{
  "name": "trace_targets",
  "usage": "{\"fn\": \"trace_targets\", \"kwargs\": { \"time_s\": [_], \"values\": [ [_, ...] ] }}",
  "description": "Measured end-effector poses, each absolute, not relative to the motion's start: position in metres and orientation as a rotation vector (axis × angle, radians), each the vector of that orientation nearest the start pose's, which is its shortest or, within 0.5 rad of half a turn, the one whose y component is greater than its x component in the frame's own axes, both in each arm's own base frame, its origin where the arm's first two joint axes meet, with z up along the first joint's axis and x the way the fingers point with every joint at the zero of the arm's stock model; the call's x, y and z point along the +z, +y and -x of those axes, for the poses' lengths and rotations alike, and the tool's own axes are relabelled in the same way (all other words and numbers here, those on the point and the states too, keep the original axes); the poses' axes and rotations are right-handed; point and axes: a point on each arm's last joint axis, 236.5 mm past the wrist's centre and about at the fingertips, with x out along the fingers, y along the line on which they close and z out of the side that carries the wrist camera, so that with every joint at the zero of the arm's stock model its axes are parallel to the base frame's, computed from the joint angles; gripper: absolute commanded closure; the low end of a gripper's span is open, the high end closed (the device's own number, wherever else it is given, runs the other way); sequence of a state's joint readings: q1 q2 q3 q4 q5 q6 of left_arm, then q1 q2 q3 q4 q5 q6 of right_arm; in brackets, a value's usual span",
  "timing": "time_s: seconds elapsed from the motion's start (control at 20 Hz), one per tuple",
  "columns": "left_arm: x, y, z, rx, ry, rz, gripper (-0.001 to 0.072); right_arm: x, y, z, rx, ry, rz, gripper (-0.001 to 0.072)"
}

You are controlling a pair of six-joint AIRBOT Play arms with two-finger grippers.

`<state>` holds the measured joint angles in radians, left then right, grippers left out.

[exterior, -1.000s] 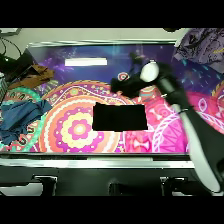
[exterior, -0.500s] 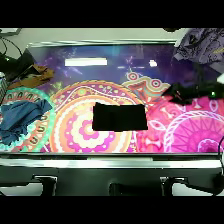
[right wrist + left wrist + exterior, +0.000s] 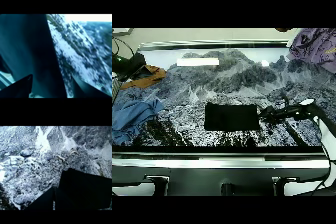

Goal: Fold the clothes and pants, and hang the long-sleeved shirts on hangers.

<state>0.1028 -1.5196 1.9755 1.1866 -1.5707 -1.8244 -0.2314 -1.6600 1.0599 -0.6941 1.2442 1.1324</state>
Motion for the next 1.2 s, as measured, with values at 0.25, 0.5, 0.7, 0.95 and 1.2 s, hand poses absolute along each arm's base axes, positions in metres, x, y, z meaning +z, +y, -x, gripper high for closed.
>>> {"fn": "trace_targets", "kwargs": {
  "time_s": [0.25, 0.5, 0.7, 0.95, 1.2],
  "values": [
    [0.186, -0.042, -0.453, -0.113, 1.118, 0.497, 0.0691, -0.096, 0.098, -0.385, 0.48, 1.42, -0.791, 0.046],
    [0.186, -0.042, -0.453, -0.113, 1.118, 0.497, 0.0691, -0.095, 0.112, -0.388, 0.503, 1.404, -0.783, 0.0682],
    [0.186, -0.042, -0.453, -0.113, 1.118, 0.497, 0.0691, -0.082, 0.134, -0.394, 0.554, 1.388, -0.769, 0.0684],
    [0.186, -0.042, -0.453, -0.113, 1.118, 0.497, 0.0691, -0.024, 0.126, -0.45, 0.53, 1.263, -0.682, 0.0685],
    [0.186, -0.042, -0.453, -0.113, 1.118, 0.497, 0.0691, 0.041, 0.09, -0.506, 0.378, 1.123, -0.576, 0.0686]
  ]
}}
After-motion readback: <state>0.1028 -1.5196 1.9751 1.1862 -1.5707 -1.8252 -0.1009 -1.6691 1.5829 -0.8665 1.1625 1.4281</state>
